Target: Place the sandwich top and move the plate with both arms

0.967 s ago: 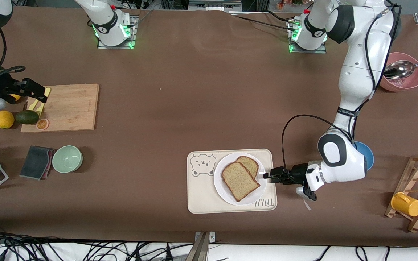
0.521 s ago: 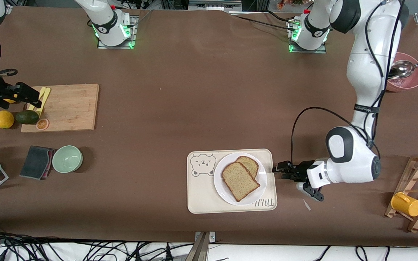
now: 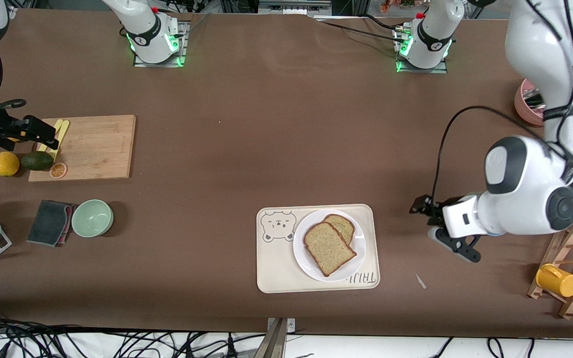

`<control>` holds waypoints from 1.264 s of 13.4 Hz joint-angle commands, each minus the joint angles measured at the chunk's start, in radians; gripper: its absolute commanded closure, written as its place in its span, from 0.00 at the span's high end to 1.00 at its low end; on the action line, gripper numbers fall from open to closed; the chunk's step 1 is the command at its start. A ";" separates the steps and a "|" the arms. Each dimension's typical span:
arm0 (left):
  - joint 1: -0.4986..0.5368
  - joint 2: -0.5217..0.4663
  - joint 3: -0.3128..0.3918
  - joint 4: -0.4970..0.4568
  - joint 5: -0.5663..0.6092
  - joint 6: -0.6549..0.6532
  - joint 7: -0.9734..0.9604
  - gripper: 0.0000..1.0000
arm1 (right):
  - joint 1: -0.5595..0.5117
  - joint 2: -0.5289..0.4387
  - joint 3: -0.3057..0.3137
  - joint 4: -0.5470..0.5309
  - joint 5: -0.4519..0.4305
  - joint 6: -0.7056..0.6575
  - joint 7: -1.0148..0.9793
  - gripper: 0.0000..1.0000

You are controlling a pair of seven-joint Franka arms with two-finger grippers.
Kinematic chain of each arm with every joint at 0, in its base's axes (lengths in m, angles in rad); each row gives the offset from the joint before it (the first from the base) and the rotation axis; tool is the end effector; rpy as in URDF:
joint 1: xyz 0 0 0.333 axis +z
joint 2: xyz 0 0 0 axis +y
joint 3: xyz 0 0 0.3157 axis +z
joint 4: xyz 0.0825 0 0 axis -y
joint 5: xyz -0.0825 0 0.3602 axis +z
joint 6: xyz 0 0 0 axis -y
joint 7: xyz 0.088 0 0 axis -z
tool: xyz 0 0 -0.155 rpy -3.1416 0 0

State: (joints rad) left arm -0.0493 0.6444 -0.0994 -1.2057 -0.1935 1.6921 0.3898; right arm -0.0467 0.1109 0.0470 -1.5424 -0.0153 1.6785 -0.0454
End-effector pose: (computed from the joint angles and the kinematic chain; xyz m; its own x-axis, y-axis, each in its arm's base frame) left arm 0.6787 -0.1145 0.3547 0.8798 -0.4722 -0.0540 -0.4396 -0.8517 0.2851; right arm 0.5746 -0.0033 0.5375 0.9986 0.0469 0.0248 0.0466 -0.9988 0.0112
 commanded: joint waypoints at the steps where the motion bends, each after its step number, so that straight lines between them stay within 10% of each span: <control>1: -0.015 -0.113 -0.003 -0.029 0.092 -0.127 -0.084 0.64 | -0.008 0.000 0.002 0.018 0.008 -0.014 -0.013 1.00; 5: -0.089 -0.212 -0.017 -0.032 0.227 -0.265 -0.219 0.69 | -0.004 0.000 0.004 0.021 0.002 -0.014 -0.011 1.00; 6: -0.095 -0.236 -0.013 -0.041 0.233 -0.276 -0.235 1.00 | -0.004 0.000 0.005 0.022 -0.017 -0.014 -0.011 1.00; 17: -0.038 -0.695 0.081 -0.555 0.220 0.006 -0.387 1.00 | -0.012 0.004 0.002 0.030 -0.026 -0.016 -0.014 1.00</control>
State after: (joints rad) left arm -0.0857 -0.0034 -0.0107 -1.6868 0.0311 1.6571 0.0497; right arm -0.0506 0.1110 0.0459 -1.5329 -0.0394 1.6787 -0.0456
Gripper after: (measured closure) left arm 0.000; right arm 0.000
